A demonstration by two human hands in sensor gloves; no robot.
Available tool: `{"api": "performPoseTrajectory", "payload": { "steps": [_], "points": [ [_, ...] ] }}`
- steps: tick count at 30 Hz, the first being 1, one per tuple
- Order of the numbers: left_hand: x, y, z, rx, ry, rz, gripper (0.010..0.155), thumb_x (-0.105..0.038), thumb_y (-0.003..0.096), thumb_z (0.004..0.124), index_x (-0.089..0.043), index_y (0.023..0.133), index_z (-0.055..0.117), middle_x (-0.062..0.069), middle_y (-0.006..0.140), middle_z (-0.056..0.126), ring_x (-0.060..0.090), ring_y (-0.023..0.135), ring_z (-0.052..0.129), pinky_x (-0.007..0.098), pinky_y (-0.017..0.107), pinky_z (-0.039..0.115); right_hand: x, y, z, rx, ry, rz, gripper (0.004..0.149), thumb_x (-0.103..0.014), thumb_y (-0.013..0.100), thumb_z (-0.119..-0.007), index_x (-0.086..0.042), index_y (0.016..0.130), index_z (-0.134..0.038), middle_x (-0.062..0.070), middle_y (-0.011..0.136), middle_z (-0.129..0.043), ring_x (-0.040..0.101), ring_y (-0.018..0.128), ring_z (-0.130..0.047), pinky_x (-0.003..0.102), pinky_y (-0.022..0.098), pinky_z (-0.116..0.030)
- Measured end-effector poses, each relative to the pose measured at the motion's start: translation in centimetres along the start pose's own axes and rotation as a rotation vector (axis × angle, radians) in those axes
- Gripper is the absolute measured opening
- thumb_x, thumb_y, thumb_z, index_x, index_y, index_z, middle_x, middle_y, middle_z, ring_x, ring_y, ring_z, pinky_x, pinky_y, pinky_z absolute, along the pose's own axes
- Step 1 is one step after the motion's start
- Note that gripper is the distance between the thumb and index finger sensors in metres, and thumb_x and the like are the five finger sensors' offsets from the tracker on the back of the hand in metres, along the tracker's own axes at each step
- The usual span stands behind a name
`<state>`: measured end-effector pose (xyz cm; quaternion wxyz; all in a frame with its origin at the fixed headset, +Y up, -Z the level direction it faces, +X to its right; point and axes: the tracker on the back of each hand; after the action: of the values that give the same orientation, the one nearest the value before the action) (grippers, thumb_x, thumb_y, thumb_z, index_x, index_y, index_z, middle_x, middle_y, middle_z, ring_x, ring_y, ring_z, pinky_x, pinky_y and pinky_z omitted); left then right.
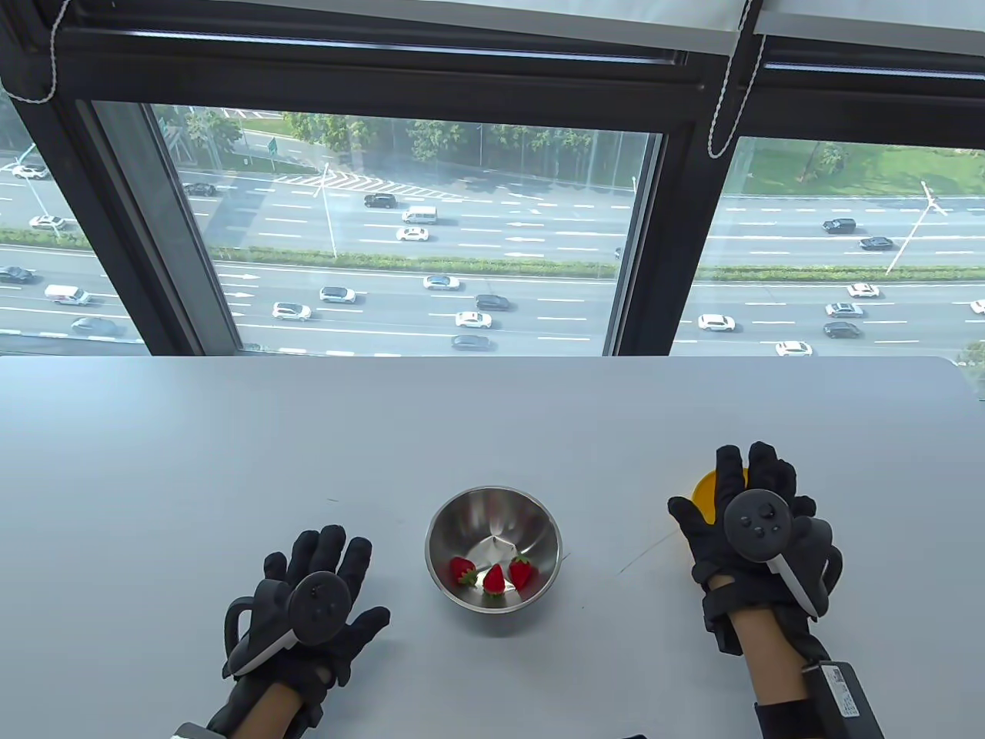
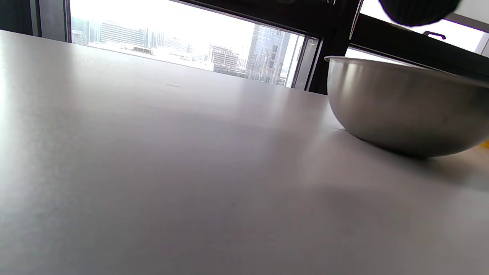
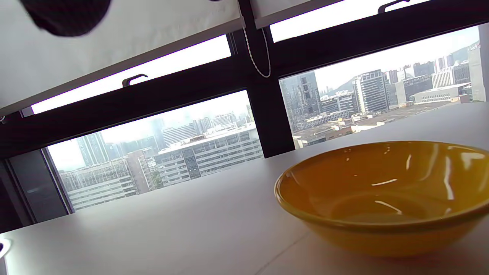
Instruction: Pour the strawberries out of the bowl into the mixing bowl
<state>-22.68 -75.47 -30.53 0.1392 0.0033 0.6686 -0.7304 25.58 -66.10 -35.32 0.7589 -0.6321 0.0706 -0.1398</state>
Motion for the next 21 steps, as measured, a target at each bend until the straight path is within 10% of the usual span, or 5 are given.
{"api": "performPoseTrajectory", "payload": {
  "steps": [21],
  "points": [
    [-0.9,-0.1,0.0,-0.044,0.023,0.05,0.089,-0.069,0.0406,0.063,-0.03,0.111,0.025,0.007,0.119,0.009,0.043,0.111,0.017,0.073,0.07,0.014,-6.3,-5.3,-1.9,-0.117,-0.043,0.338,0.089,-0.071,0.039,-0.065,-0.035,0.108,-0.021,0.01,0.114,0.0,0.047,0.106,-0.01,0.077,0.068,-0.018]
  ]
}}
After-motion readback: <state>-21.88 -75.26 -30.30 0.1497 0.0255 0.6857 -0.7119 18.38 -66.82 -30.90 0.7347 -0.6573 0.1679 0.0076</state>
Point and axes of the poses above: the tracker on the back of each hand, its own x axis roughly to the little-finger side, its own y axis roughly from the wrist to the fingertips, z = x × y
